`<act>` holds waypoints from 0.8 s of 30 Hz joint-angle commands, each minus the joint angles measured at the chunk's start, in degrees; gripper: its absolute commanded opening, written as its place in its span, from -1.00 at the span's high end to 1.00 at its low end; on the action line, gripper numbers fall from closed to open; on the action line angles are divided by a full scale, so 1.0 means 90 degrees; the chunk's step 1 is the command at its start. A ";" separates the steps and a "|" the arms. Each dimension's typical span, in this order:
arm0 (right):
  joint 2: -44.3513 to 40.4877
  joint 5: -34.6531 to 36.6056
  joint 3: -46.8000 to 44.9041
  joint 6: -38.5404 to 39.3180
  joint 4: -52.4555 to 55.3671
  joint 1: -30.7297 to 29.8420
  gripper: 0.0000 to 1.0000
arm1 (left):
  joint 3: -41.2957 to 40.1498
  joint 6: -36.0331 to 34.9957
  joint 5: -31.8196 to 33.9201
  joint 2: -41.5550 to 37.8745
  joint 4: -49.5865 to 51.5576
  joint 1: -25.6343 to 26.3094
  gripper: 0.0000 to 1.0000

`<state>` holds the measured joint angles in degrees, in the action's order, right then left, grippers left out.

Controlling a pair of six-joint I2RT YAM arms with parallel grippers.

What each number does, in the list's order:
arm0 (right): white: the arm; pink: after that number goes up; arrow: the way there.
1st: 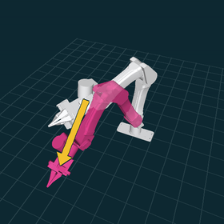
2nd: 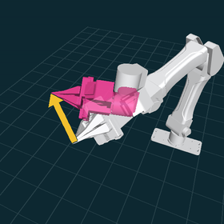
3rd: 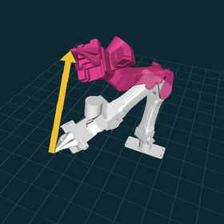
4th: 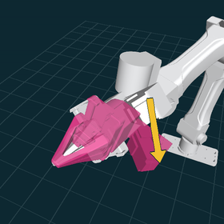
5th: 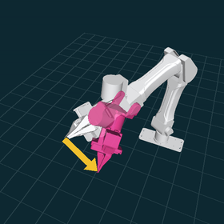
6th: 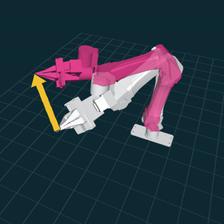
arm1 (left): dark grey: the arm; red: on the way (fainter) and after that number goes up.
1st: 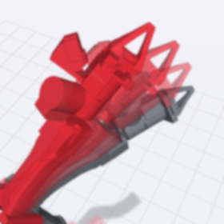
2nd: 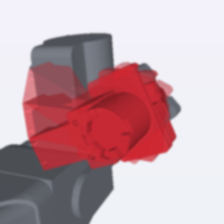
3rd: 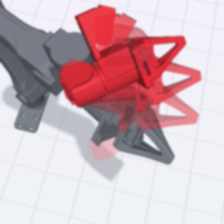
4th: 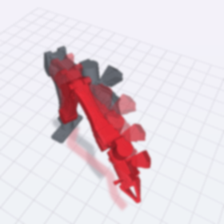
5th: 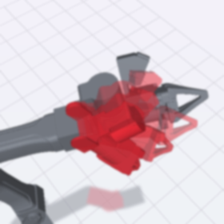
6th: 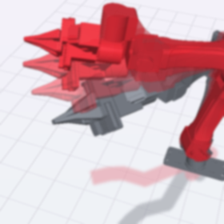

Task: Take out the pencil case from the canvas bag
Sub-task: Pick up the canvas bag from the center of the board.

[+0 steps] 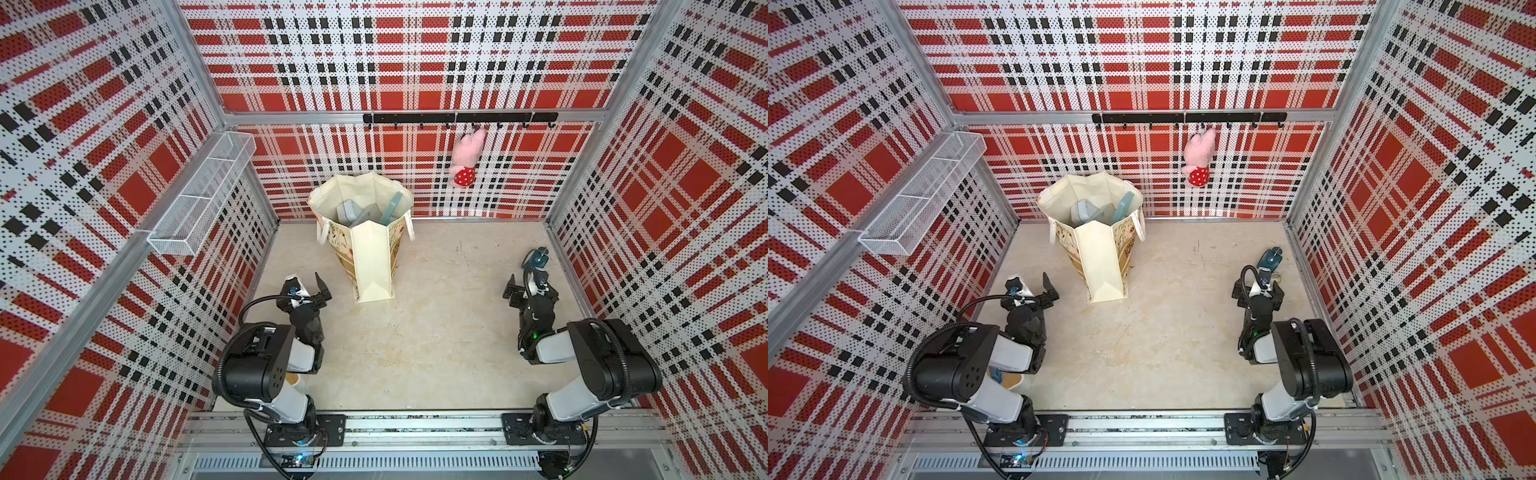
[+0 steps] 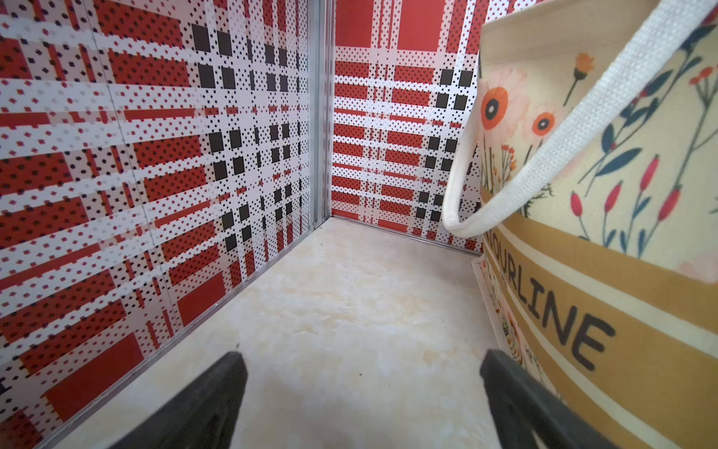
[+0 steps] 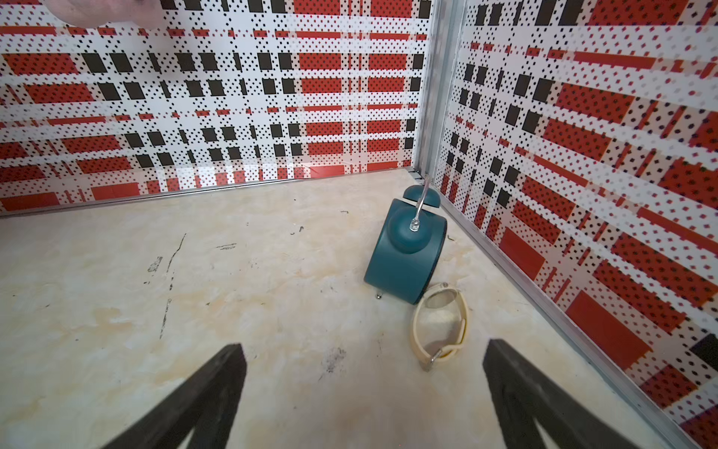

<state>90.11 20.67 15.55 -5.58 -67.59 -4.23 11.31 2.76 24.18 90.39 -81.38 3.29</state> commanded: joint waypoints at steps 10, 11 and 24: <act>0.0027 0.0040 -0.0012 0.0061 -0.0190 -0.0011 -0.99 | -0.0007 -0.0012 -0.0123 0.0019 -0.0110 -0.0066 -0.96; 0.0027 0.0040 -0.0012 0.0062 -0.0193 -0.0009 -0.99 | -0.0015 0.0014 -0.0198 0.0014 -0.0115 -0.0101 -0.96; 0.0025 0.0044 -0.0010 0.0063 -0.0184 -0.0014 -0.99 | -0.0026 0.0050 -0.0268 0.0012 -0.0115 -0.0140 -0.96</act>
<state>90.11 20.67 15.55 -5.58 -67.59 -4.23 11.31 3.18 22.26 90.39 -81.38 2.26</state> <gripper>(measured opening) 0.995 0.982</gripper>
